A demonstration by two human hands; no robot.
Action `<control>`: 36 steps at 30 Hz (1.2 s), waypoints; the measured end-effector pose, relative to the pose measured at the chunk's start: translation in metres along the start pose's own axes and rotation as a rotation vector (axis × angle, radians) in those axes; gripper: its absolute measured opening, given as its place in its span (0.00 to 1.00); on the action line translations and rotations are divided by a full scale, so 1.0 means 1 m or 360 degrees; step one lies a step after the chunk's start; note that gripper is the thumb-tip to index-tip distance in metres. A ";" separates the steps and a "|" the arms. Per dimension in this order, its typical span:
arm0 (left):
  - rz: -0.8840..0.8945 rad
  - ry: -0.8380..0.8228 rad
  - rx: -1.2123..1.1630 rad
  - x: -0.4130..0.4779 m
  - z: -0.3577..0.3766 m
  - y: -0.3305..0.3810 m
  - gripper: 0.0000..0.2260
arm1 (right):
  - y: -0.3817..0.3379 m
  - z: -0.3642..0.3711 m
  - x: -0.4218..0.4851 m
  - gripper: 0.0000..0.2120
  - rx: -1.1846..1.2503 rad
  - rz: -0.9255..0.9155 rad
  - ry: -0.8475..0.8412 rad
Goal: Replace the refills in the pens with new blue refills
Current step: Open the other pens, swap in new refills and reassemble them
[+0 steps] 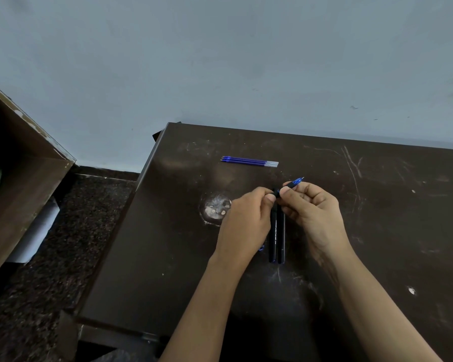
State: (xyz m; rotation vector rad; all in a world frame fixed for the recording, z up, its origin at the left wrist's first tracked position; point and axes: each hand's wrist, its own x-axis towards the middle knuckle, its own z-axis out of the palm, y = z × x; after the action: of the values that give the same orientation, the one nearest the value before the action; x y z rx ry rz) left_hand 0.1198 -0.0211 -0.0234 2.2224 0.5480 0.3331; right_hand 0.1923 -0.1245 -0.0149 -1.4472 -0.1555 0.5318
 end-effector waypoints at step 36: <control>-0.0198 -0.0389 -0.0689 0.002 -0.011 0.009 0.11 | -0.015 -0.009 -0.001 0.07 0.0284 -0.0031 -0.0272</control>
State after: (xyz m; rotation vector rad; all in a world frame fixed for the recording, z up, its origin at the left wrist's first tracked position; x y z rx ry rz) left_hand 0.1189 -0.0180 -0.0095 1.7701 0.4319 0.0990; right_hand 0.1991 -0.1331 -0.0018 -1.2252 -0.2512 0.6378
